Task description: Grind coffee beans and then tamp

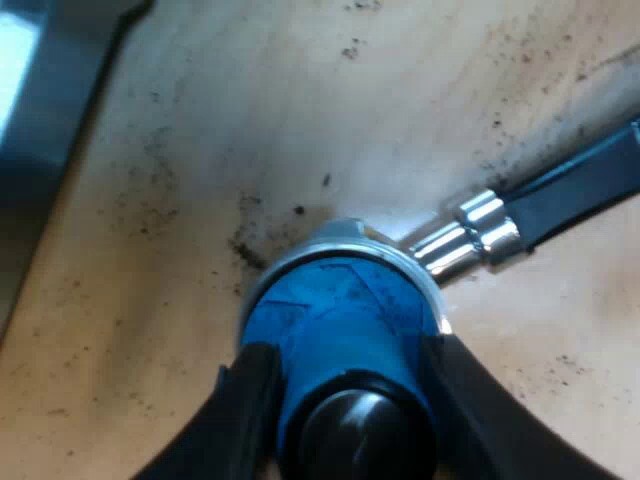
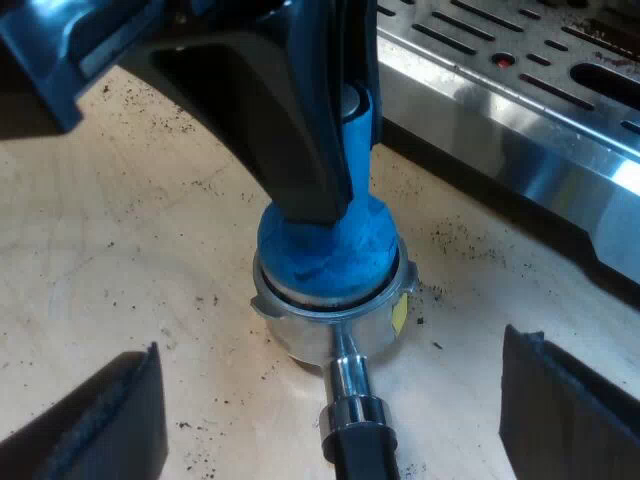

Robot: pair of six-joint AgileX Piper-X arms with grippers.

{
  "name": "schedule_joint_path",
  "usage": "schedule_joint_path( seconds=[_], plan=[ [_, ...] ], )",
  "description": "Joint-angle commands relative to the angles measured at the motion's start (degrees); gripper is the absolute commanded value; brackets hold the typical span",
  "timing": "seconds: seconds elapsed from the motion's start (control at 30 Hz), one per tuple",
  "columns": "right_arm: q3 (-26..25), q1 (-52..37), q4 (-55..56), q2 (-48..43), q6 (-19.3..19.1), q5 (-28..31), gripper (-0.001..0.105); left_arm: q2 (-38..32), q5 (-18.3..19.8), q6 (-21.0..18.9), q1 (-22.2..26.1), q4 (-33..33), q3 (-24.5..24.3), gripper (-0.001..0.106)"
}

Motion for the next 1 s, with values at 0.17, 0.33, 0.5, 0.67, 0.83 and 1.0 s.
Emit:
schedule_joint_path(
  seconds=[0.17, 0.33, 0.5, 0.67, 0.83, 1.0],
  plan=[
    [-0.07, 0.04, 0.0, -0.46, -0.08, 0.3, 0.07, 0.14, 0.31, -0.56, -0.04, 0.09, 0.29, 0.0],
    [-0.07, 0.04, 0.0, -0.46, -0.08, 0.3, 0.07, 1.32, -0.51, -0.56, -0.04, 0.09, 1.31, 0.0],
    [-0.07, 0.04, 0.0, -0.46, -0.08, 0.3, 0.07, 3.35, 0.04, -0.56, -0.04, -1.74, 1.32, 0.0],
    [-0.07, 0.04, 0.0, -0.46, -0.08, 0.3, 0.07, 4.26, 0.74, -0.56, -0.04, -2.23, 1.64, 0.0],
    [-0.07, 0.04, 0.0, -0.46, -0.08, 0.3, 0.07, 4.25, 1.01, -0.56, -0.04, -2.5, 5.22, 0.0],
    [-0.07, 0.04, 0.0, -0.46, -0.08, 0.3, 0.07, 4.25, 1.3, -0.56, -0.04, -3.85, 9.11, 0.0]
  ],
)
